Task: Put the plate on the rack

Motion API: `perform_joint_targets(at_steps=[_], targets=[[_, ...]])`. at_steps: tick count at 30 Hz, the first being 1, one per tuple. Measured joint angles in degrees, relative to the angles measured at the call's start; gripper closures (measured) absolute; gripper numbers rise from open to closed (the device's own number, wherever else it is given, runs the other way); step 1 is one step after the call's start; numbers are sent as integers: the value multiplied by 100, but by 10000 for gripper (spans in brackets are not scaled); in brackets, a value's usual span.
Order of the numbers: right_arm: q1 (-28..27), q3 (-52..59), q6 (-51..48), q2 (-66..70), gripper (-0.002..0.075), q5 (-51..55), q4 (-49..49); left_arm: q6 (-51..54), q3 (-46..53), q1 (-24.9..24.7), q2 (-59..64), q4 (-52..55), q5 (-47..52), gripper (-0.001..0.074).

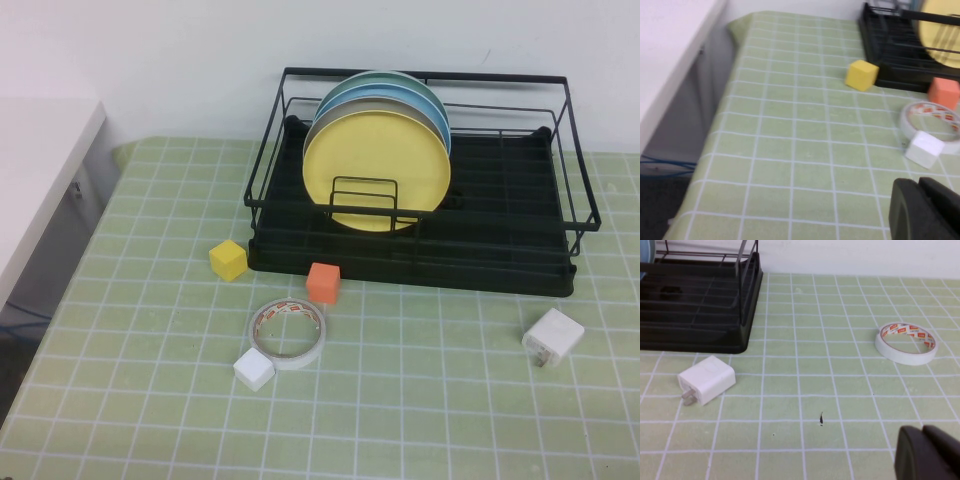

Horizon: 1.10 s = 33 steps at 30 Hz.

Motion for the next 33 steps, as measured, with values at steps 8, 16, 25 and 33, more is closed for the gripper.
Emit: perform_joint_targets(at_steps=[8,16,25,33], targets=[[0,0,0,0,726,0,0,0,0,134,0,0,0,736],[0,0,0,0,726,0,0,0,0,134,0,0,0,736],[0,0,0,0,726,0,0,0,0,134,0,0,0,736],[0,0,0,0,726,0,0,0,0,134,0,0,0,736]])
